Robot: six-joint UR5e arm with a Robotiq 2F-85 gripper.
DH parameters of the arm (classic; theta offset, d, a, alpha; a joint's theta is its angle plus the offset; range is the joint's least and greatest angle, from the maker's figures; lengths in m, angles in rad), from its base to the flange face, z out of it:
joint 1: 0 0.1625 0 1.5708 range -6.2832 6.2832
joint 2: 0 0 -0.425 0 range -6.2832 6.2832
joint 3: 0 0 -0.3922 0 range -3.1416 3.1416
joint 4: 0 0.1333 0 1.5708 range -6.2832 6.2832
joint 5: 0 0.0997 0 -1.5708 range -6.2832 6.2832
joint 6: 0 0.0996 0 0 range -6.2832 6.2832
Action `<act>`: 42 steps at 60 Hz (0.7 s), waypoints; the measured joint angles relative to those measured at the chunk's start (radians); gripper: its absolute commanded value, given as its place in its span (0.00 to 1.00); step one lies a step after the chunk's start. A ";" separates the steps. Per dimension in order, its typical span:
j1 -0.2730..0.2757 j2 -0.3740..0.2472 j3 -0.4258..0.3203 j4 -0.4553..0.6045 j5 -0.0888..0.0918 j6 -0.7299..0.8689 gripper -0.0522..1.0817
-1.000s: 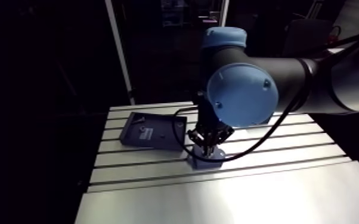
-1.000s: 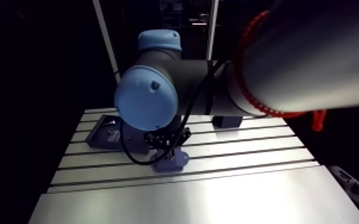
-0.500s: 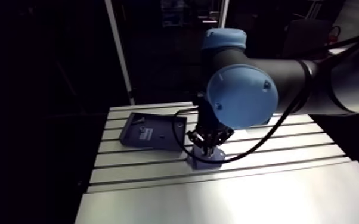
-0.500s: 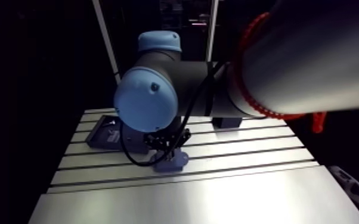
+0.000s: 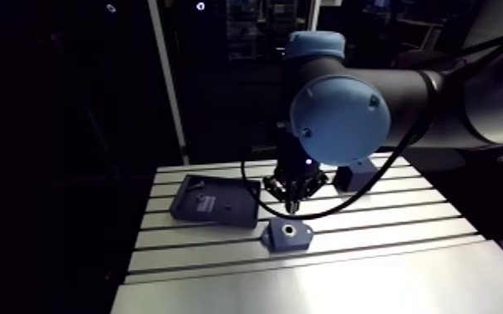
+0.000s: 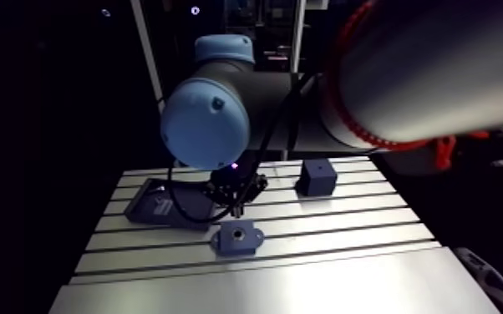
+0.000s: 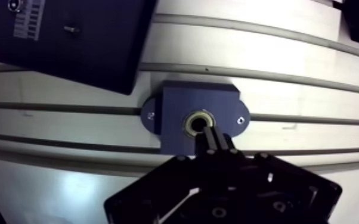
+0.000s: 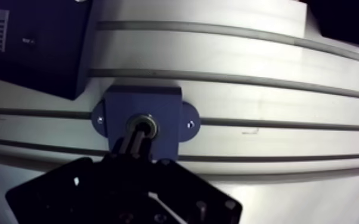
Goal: Pick up the bearing and press it into the housing until flush.
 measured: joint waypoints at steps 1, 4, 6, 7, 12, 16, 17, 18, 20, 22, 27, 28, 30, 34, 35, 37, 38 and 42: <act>0.000 -0.004 -0.003 0.006 0.000 0.000 0.07; 0.001 -0.013 -0.012 0.030 -0.001 0.001 0.05; 0.001 -0.018 -0.021 0.055 -0.003 0.002 0.05; 0.001 -0.020 -0.027 0.069 -0.004 0.002 0.05; 0.002 -0.032 -0.072 0.186 -0.010 0.005 0.05; 0.002 -0.042 -0.114 0.271 -0.014 0.007 0.05; 0.002 -0.044 -0.122 0.285 -0.014 0.007 0.05; 0.002 -0.046 -0.129 0.296 -0.014 0.008 0.05; 0.002 -0.052 -0.148 0.324 -0.015 0.009 0.05; 0.002 -0.059 -0.167 0.349 -0.015 0.010 0.05; 0.002 -0.070 -0.197 0.381 -0.015 0.011 0.05; 0.002 -0.073 -0.203 0.387 -0.015 0.011 0.05; 0.002 -0.076 -0.214 0.397 -0.015 0.011 0.05; 0.002 -0.084 -0.238 0.418 -0.015 0.012 0.05; 0.002 -0.086 -0.244 0.423 -0.015 0.012 0.05; 0.002 -0.089 -0.255 0.432 -0.015 0.013 0.05; 0.002 -0.091 -0.262 0.437 -0.014 0.013 0.05; 0.003 -0.100 -0.296 0.462 -0.013 0.013 0.05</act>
